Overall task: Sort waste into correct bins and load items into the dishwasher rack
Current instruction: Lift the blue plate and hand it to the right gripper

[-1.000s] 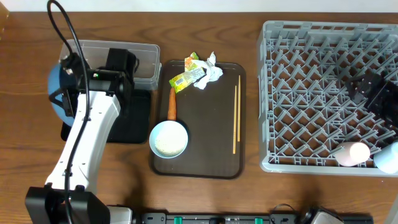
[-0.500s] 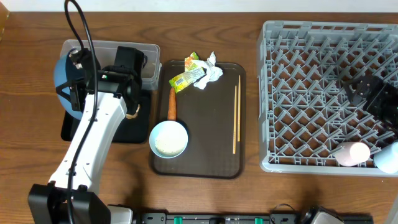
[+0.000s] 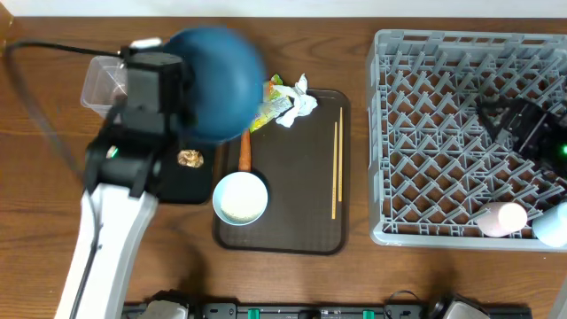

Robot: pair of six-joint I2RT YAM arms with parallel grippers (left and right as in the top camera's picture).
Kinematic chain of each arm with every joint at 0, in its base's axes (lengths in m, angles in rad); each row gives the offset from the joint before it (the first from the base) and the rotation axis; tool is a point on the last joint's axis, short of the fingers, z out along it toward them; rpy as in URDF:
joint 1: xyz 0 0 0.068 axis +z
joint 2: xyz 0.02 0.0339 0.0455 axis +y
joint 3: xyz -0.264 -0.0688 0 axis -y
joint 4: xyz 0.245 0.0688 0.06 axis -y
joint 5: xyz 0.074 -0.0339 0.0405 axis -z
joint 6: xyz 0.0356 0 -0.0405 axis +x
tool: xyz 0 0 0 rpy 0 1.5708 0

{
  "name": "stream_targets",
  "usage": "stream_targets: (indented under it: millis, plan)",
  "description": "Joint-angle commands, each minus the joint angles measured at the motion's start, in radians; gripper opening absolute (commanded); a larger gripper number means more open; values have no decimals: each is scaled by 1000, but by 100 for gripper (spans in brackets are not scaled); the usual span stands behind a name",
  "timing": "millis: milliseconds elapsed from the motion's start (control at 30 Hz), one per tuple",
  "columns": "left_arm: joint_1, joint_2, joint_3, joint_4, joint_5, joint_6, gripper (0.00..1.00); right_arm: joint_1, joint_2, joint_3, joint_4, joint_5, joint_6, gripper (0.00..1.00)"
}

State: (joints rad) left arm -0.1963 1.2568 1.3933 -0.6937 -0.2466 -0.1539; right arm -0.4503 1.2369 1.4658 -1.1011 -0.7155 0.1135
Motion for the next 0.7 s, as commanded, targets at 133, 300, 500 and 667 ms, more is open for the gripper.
stream_targets:
  millis: [133, 300, 500, 667]
  plan:
    - [-83, -16, 26, 56, 579, 68, 7, 239, 0, 4, 64, -261, -77, 91]
    - [-160, -14, 26, 68, 579, 68, 6, 433, 0, 4, 115, -151, -85, 85]
    - [-221, -15, 26, 69, 578, 68, 6, 617, 6, 4, 161, 179, -11, 74]
    - [-242, -15, 26, 82, 578, 68, 6, 702, 39, 4, 182, 222, -2, 32]
